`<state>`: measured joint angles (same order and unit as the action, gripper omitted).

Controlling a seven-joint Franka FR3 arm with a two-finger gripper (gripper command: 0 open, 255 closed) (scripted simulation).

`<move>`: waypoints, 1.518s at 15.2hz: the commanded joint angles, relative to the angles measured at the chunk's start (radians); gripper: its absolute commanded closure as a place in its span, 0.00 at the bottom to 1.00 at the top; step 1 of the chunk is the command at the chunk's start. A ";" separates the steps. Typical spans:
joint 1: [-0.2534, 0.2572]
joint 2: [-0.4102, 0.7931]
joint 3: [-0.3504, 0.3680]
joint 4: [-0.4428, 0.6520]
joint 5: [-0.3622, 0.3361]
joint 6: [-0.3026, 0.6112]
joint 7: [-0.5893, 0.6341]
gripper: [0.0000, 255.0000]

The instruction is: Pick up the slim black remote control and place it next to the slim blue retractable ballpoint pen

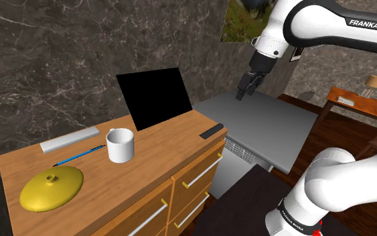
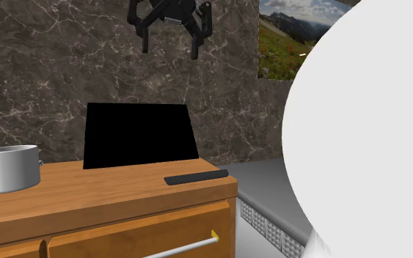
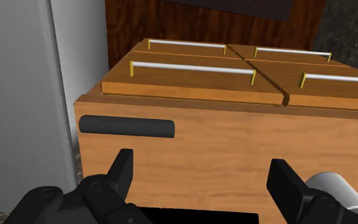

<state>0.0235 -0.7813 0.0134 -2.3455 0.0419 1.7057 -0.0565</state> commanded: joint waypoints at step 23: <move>0.276 0.688 -0.493 0.075 -0.090 0.419 -1.491 0.00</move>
<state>0.2890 -0.1451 -0.4671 -2.2830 -0.0615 2.0965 -1.4661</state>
